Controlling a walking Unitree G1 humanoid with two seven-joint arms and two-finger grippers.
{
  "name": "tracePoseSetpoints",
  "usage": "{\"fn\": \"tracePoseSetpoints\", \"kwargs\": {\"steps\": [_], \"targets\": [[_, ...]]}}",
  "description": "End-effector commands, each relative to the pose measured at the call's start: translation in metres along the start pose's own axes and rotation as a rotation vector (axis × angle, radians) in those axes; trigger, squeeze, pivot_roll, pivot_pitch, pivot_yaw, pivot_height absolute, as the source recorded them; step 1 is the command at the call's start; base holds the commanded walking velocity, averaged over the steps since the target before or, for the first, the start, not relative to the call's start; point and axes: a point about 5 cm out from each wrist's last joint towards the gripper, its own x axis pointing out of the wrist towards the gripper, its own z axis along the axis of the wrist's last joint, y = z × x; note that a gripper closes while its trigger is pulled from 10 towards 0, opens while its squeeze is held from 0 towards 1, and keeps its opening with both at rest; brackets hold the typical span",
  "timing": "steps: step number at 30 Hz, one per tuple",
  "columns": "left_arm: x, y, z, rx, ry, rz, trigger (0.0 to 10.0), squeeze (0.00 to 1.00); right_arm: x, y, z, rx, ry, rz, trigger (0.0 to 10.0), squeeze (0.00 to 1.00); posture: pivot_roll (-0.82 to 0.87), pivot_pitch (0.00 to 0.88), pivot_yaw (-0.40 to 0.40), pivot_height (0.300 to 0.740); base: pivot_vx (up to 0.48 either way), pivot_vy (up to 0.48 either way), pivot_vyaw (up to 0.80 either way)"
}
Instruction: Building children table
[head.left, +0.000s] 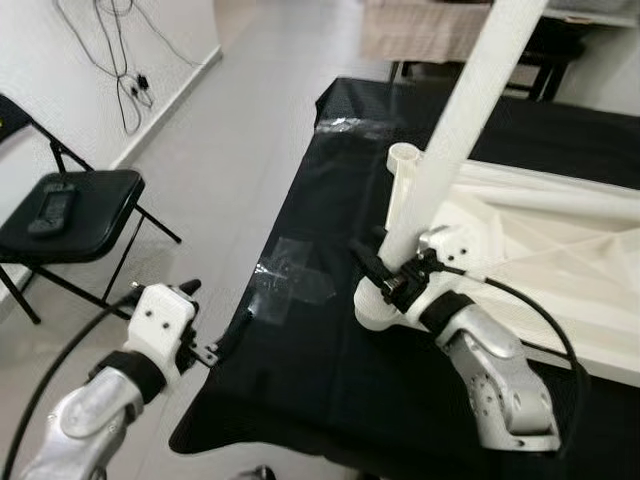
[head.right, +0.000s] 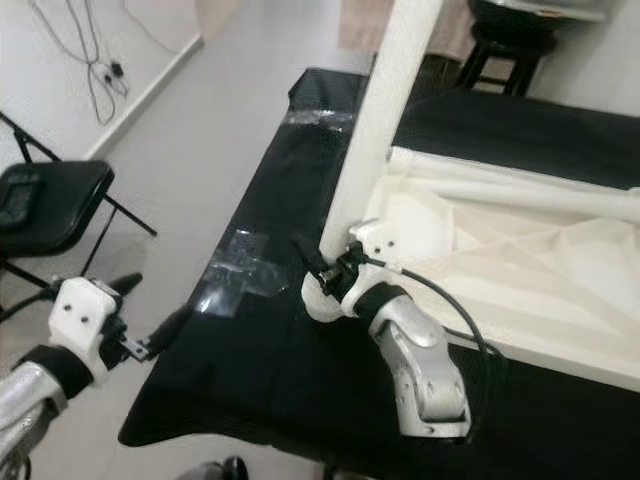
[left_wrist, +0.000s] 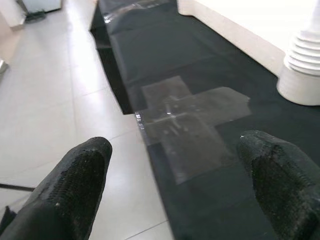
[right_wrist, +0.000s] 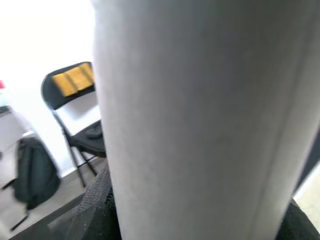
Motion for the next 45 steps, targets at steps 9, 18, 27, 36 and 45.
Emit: {"fn": "tracePoseSetpoints", "kwargs": {"steps": [9,18,27,36,45], "targets": [[-0.002,-0.008,-0.006,-0.008,0.034,-0.009,10.0,0.0,0.006,-0.01,-0.001,-0.012,-0.036,0.147,10.0,0.0,0.15,0.236,-0.018,0.74,0.0,0.0,0.0],[-0.005,-0.009,-0.005,-0.003,0.043,-0.02,10.0,0.0,0.0,-0.02,-0.003,-0.039,-0.014,0.374,10.0,0.0,0.16,0.261,-0.007,0.74,0.0,0.0,0.0],[-0.012,-0.015,-0.001,-0.007,0.054,-0.057,10.0,0.0,-0.003,-0.035,0.0,-0.061,0.045,0.562,10.0,0.0,0.18,0.288,-0.001,0.74,0.0,0.0,0.0],[-0.013,-0.023,0.0,-0.028,0.057,-0.101,10.0,0.0,-0.011,-0.035,0.015,0.009,-0.041,0.667,10.0,0.0,0.17,0.297,0.0,0.74,0.0,0.0,0.0],[-0.009,-0.02,-0.002,-0.017,0.069,-0.066,10.0,0.0,-0.006,-0.022,0.056,0.114,-0.332,0.669,10.0,0.0,0.16,0.285,-0.004,0.74,0.0,0.0,0.0]]}}
